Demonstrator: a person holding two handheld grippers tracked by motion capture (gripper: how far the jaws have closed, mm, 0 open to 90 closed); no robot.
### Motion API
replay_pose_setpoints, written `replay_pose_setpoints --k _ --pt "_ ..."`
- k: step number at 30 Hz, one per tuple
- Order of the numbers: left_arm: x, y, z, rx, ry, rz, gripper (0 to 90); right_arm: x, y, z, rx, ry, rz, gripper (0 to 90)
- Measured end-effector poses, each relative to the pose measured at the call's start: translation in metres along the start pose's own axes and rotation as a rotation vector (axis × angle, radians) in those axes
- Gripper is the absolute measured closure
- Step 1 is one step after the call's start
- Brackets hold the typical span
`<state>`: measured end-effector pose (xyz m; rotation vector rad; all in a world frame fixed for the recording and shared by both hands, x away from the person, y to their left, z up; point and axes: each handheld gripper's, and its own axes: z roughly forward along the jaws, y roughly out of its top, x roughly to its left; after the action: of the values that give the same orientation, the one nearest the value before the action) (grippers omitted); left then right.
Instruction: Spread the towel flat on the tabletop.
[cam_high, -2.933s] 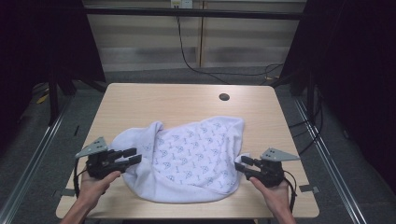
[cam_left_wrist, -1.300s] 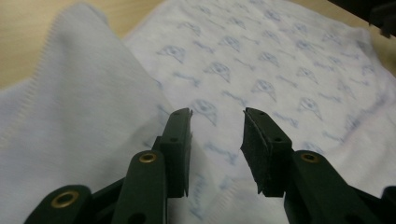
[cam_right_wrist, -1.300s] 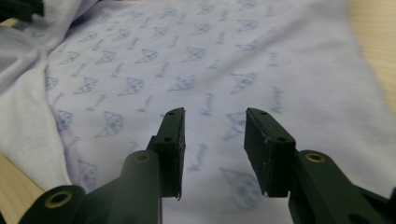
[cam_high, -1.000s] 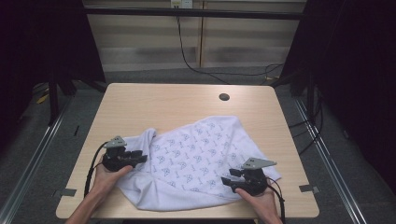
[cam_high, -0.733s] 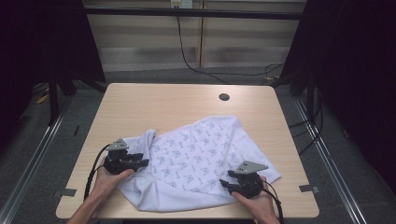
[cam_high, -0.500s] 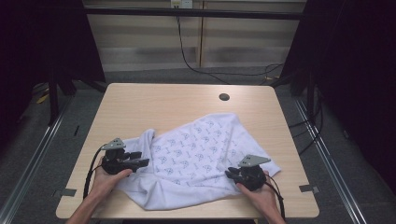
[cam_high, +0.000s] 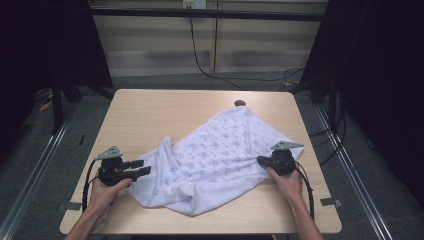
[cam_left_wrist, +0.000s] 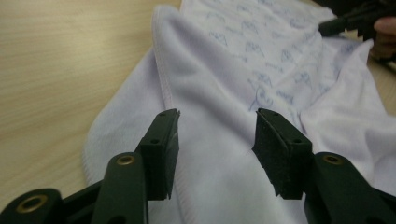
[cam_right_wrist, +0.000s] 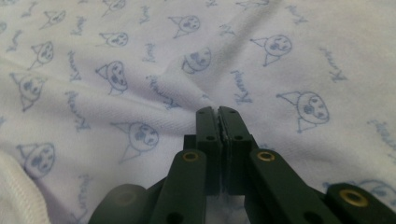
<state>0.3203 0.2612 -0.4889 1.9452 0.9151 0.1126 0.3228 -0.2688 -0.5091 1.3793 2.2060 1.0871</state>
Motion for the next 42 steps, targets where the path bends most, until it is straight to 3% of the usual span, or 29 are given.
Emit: replay_pose_setpoints --k 3,6,8,9,12,15,17,19,23,25,27,30,31,34,35,40,42 --pt "-0.003 -0.003 0.009 0.047 0.017 0.028 53.2 -0.002 -0.001 -0.002 -0.019 -0.015 0.022 78.7" --pt "-0.001 -0.008 0.016 0.086 0.017 0.05 61.6 0.009 0.003 -0.015 -0.064 -0.016 0.018 68.5" --pt "-0.002 -0.009 0.017 0.094 -0.018 0.047 71.9 0.02 0.007 -0.024 -0.096 0.015 0.005 65.7" --pt "-0.004 -0.008 0.016 0.102 -0.009 0.047 77.3 0.027 0.007 -0.026 -0.106 0.04 0.004 65.7" --pt "-0.015 -0.009 0.018 0.119 -0.033 0.063 90.0 0.053 0.006 -0.027 -0.089 0.106 -0.036 66.1" --pt "-0.026 -0.014 0.019 0.128 -0.097 0.047 90.0 0.085 0.007 -0.019 -0.062 0.192 -0.088 66.5" --pt "-0.033 -0.016 0.019 0.135 -0.114 0.04 90.0 0.106 0.008 -0.01 -0.047 0.26 -0.12 65.6" --pt "-0.04 -0.017 0.02 0.143 -0.14 0.057 88.6 0.128 0.012 -0.002 -0.033 0.319 -0.151 63.2" --pt "-0.044 -0.011 0.017 0.112 -0.149 0.08 76.1 0.165 0.019 0.01 -0.025 0.435 -0.173 56.8" --pt "-0.038 -0.006 0.013 0.083 -0.12 0.058 72.2 0.179 0.021 0.017 -0.017 0.487 -0.19 54.0" --pt "-0.027 -0.004 0.008 0.038 -0.096 0.012 69.7 0.19 0.02 0.024 0.001 0.51 -0.213 51.1" --pt "-0.014 -0.004 0.004 0.009 -0.059 -0.024 69.0 0.197 0.016 0.035 0.034 0.515 -0.231 49.4" --pt "-0.011 -0.005 0.003 0.009 -0.051 -0.035 68.6 0.198 0.014 0.037 0.047 0.519 -0.237 52.8" --pt "-0.003 -0.009 0.006 0.027 -0.03 -0.047 68.8 0.199 0.011 0.036 0.061 0.521 -0.266 81.9" --pt "0.0 -0.01 0.008 0.043 -0.027 -0.044 69.0 0.198 0.012 0.034 0.053 0.513 -0.265 85.3" --pt "0.003 -0.012 0.016 0.092 -0.002 -0.03 74.8 0.182 0.019 0.012 -0.019 0.467 -0.221 86.5" --pt "-0.001 -0.012 0.017 0.101 0.021 0.019 75.3 0.17 0.02 0.0 -0.045 0.432 -0.206 86.4"
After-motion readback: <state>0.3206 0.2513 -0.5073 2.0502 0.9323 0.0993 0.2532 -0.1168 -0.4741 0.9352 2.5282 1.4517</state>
